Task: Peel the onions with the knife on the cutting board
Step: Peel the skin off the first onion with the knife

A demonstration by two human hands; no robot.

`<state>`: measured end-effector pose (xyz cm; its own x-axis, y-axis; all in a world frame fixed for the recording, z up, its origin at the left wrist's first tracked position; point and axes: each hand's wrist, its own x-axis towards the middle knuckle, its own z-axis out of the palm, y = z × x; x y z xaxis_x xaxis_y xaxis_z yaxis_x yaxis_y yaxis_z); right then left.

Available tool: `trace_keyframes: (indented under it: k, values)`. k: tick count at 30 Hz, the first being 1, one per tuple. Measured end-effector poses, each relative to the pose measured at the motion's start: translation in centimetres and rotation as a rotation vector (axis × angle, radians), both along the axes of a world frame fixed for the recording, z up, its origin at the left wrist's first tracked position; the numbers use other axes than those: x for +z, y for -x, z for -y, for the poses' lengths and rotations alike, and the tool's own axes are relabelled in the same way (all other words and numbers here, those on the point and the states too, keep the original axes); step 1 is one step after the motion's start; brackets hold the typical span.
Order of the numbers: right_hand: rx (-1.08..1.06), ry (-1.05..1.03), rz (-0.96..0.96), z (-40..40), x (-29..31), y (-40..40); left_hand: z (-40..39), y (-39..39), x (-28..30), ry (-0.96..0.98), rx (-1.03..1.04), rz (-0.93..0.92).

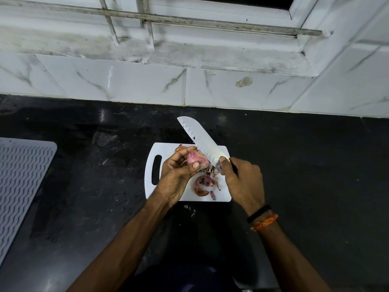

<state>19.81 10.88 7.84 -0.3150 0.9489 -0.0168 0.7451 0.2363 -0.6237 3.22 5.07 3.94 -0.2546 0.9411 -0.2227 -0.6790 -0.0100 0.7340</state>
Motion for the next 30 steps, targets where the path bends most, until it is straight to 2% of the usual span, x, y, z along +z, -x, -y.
trace_keyframes:
  k: [7,11,16,23,30]
  values:
    - [0.006,-0.034,-0.022,0.5,0.3,0.3,0.0,0.1,0.0,-0.009,-0.009,-0.034]
    - [-0.025,-0.013,0.048,0.4,1.0,0.8,-0.1,0.0,-0.2,0.003,0.007,-0.067]
    - [0.077,0.031,-0.019,0.5,0.7,1.2,0.0,-0.1,-0.4,0.062,0.038,-0.019]
    - [-0.038,0.039,-0.065,-0.4,-0.5,0.4,0.0,0.4,0.0,0.02,-0.01,0.045]
    - [-0.049,0.058,0.034,-0.8,-0.6,0.0,0.1,0.3,-0.1,-0.007,-0.02,0.011]
